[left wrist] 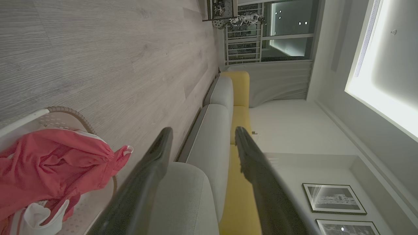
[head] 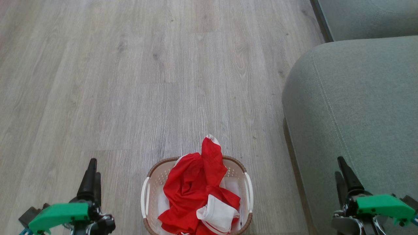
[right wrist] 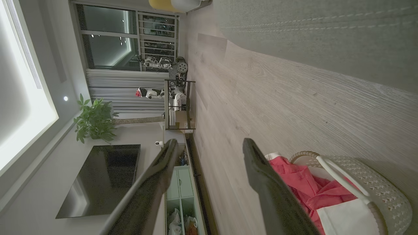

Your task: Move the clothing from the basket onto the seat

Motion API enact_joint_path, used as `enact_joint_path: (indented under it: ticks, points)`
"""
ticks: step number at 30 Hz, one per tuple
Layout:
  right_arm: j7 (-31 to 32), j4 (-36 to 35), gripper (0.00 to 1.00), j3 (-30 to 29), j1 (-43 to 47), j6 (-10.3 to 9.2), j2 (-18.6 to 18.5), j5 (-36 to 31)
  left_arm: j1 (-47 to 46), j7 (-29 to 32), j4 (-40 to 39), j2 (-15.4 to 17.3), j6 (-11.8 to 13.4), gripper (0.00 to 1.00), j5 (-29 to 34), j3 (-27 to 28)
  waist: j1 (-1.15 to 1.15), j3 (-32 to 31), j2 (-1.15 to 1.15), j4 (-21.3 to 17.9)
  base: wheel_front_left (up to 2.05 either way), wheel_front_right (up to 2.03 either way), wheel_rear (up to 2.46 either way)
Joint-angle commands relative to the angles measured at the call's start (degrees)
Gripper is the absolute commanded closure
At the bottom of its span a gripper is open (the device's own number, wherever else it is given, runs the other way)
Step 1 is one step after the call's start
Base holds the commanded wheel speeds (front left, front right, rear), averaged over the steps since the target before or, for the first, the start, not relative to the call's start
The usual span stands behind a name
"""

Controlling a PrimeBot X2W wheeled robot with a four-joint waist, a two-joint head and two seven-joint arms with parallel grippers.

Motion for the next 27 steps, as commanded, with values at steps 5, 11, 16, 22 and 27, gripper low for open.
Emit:
enact_joint_path:
  ticks: [5,11,16,22,27]
  points:
    - [-1.2,-3.2,0.00,0.7,-2.8,0.00,-0.4,-4.3,-1.5,-1.2,-3.8,0.6,1.1,0.00,4.4,-0.1,0.00,0.0,0.00,0.0,0.00,0.00,0.00]
    - [-2.2,-5.0,0.00,1.7,-2.8,0.00,-0.4,-10.2,-1.3,-2.2,-5.7,0.7,2.3,0.00,10.0,-0.9,0.00,-0.1,0.00,0.1,0.00,0.00,0.00]
    - [-3.1,-6.3,0.00,2.4,-2.8,0.00,-0.4,-15.1,-1.2,-3.0,-7.0,0.7,3.0,0.00,15.6,-1.7,0.00,-0.1,0.00,0.1,0.00,0.00,0.00]
    - [-4.1,-7.6,0.00,3.3,-2.9,0.00,-0.4,-20.1,-0.9,-4.0,-8.1,0.7,3.8,0.00,22.6,-2.5,0.00,-0.2,0.00,0.2,0.00,0.00,0.00]
    - [-5.0,-8.2,0.00,4.2,-2.9,0.00,-0.4,-24.1,-0.6,-4.9,-9.0,0.8,4.3,0.00,28.1,-3.0,0.00,-0.2,0.00,0.2,0.00,0.00,0.00]
